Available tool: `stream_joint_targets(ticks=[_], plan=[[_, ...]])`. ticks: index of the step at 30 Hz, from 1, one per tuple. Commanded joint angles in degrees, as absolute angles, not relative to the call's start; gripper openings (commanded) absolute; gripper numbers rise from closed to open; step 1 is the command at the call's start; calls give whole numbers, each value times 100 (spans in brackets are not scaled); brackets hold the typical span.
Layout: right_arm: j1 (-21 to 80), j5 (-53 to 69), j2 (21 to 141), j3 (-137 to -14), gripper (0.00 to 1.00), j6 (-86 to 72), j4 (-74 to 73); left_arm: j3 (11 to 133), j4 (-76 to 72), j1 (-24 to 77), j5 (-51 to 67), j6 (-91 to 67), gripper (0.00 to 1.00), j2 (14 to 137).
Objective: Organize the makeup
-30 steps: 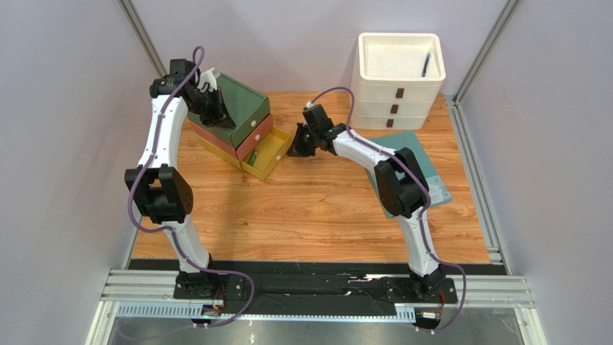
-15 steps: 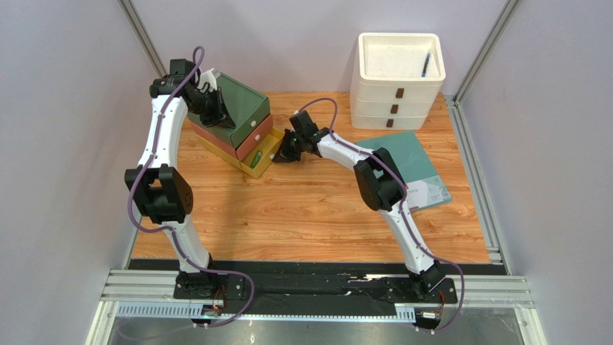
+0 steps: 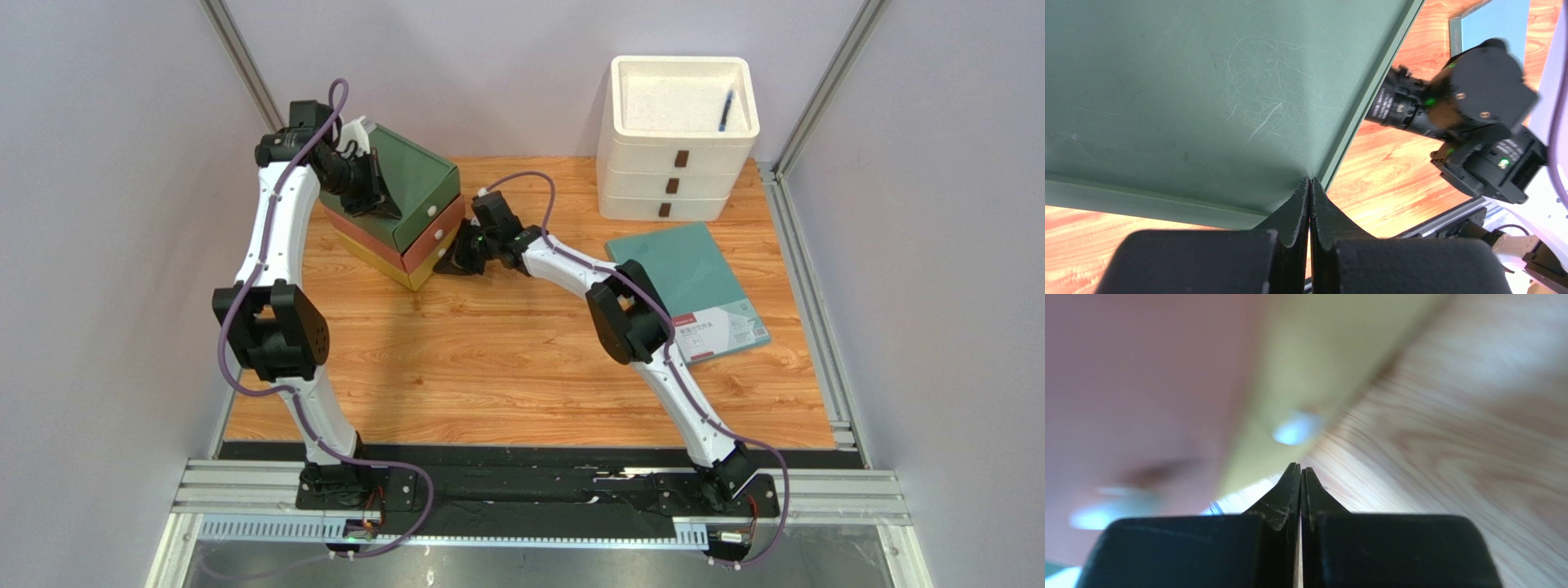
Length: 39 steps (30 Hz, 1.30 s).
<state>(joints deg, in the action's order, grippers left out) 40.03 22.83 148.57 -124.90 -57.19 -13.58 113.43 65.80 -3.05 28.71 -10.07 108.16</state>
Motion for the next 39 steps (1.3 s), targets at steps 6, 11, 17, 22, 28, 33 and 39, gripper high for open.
stream_joint_targets(ticks=[6, 11, 17, 22, 28, 33, 39], plan=[[3894, 2206, 13852, -11839, 0, -5634, -625, 10995, 7462, -308, 2127, -677, 0, 11241], [3876, 2407, 14141, -12172, 0, -5923, -299, 10995, 7462, -299, 2144, -659, 0, 11241], [3893, 2479, 14896, -13104, 0, -6240, -545, 10995, 7488, -299, 2136, -650, 0, 11233], [3894, 2531, 14810, -12975, 0, -6179, -545, 10977, 7479, -308, 2127, -659, 0, 11232], [3815, 2540, 13783, -11718, 0, -5748, -282, 10934, 7340, -308, 2171, -703, 0, 11162], [3735, 2610, 13079, -10759, 0, -5485, -150, 10794, 6883, -299, 2416, -1150, 0, 11004], [3727, 2707, 12534, -10311, 0, -5090, -334, 10285, 5278, -308, 2820, -2380, 0, 10583]])
